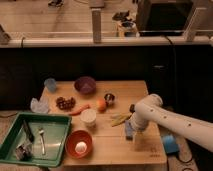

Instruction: Place sponge in tray

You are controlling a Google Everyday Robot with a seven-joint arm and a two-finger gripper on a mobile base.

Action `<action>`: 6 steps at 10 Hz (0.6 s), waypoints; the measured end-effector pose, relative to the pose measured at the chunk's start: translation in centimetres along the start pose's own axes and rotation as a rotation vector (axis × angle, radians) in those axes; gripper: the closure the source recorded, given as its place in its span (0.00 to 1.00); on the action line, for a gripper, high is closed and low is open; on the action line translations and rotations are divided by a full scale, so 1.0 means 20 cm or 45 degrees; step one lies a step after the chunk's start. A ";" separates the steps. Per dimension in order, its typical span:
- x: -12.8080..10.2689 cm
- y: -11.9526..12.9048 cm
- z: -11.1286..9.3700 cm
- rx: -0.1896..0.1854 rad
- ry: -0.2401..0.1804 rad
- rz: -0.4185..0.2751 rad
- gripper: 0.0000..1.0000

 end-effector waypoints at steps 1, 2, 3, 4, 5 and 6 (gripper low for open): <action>0.00 -0.01 0.01 0.019 -0.009 -0.001 0.20; 0.00 -0.02 0.03 0.031 -0.016 -0.002 0.20; 0.01 -0.03 0.07 0.046 -0.024 -0.002 0.22; 0.02 -0.04 0.09 0.054 -0.030 0.001 0.29; 0.01 -0.04 0.09 0.053 -0.028 -0.001 0.38; 0.01 -0.04 0.09 0.051 -0.027 0.000 0.51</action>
